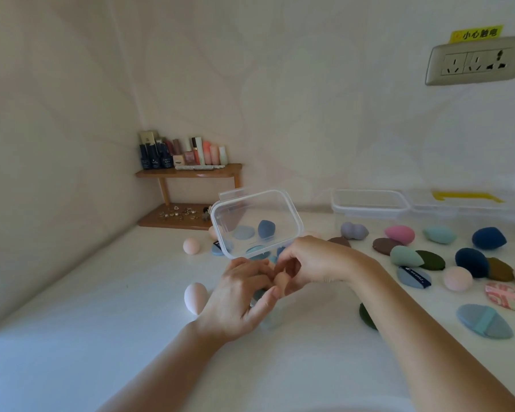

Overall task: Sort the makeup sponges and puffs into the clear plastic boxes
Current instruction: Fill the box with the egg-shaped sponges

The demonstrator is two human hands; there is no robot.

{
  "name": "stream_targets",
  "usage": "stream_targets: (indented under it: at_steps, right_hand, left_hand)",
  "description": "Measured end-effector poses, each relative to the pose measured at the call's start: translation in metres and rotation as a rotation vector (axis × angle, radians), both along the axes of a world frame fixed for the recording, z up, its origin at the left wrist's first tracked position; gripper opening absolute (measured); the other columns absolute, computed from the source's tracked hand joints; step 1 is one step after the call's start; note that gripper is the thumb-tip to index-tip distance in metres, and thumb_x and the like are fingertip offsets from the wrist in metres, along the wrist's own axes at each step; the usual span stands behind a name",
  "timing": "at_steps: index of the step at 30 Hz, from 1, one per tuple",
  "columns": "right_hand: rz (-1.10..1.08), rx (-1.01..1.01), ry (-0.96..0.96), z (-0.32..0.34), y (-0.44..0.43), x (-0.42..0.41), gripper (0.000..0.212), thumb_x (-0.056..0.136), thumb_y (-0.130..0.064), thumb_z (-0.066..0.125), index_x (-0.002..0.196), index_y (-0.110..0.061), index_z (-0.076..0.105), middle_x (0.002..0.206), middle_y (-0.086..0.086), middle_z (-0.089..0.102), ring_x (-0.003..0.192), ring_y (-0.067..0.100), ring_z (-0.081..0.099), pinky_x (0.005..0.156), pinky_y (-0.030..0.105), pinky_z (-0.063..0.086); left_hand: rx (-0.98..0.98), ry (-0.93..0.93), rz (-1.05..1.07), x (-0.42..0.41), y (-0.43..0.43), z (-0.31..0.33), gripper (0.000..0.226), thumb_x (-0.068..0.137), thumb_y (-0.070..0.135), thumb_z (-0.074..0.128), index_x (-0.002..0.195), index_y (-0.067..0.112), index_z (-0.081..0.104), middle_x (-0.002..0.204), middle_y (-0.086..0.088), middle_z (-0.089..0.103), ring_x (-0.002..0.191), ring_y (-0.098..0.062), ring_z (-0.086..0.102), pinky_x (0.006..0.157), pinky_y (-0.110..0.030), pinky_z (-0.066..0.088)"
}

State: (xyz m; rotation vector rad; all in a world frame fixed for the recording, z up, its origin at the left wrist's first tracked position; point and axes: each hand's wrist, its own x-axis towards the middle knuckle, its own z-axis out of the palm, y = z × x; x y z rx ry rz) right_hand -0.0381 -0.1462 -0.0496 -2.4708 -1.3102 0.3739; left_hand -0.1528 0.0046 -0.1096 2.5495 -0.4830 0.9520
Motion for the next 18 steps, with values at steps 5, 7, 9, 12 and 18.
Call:
stream_targets:
  at_steps: [5,7,9,12,18]
  right_hand:
    - [-0.037,0.022,0.034,-0.009,0.005,0.0,0.011,0.07,-0.038,0.069,0.065,-0.048,0.066,0.092,0.002,0.051,0.089,0.02,0.048,0.065,0.022,0.04]
    - [-0.054,0.069,0.037,-0.011,0.006,0.0,0.011,0.066,-0.039,0.068,0.069,-0.049,0.064,0.092,0.001,0.057,0.094,0.019,0.048,0.069,0.024,0.043]
    - [-0.094,0.116,0.039,-0.011,0.006,0.0,0.015,0.062,-0.037,0.068,0.073,-0.044,0.061,0.095,0.0,0.058,0.094,0.016,0.052,0.068,0.023,0.045]
    - [-0.08,0.003,0.013,-0.007,0.006,0.0,0.01,0.068,-0.029,0.068,0.067,-0.029,0.058,0.089,0.001,0.06,0.081,0.006,0.048,0.06,0.021,0.043]
    - [-0.077,0.009,0.099,-0.001,0.003,-0.002,0.017,0.069,-0.031,0.074,0.068,-0.028,0.057,0.082,-0.004,0.062,0.083,0.007,0.046,0.055,0.018,0.037]
  left_hand:
    - [-0.014,0.042,0.029,-0.002,-0.001,0.0,0.047,0.094,0.045,0.035,0.086,0.017,0.071,0.1,0.003,0.061,0.096,-0.009,0.055,0.09,-0.025,0.037]
    - [-0.019,0.05,0.037,-0.003,0.0,-0.001,0.044,0.093,0.044,0.036,0.088,0.018,0.071,0.102,0.002,0.059,0.098,-0.006,0.052,0.09,-0.024,0.036]
    - [-0.028,0.045,0.035,-0.004,-0.001,-0.001,0.041,0.093,0.043,0.038,0.087,0.019,0.071,0.102,0.003,0.059,0.099,-0.003,0.05,0.09,-0.026,0.037]
    - [-0.029,0.035,0.021,-0.004,-0.001,0.002,0.038,0.093,0.04,0.039,0.086,0.02,0.07,0.1,0.009,0.055,0.102,0.0,0.049,0.09,-0.03,0.038]
    - [-0.267,0.054,0.009,-0.009,0.011,0.008,0.048,0.093,0.053,0.034,0.083,0.02,0.067,0.106,0.005,0.049,0.105,-0.013,0.051,0.089,-0.032,0.041]
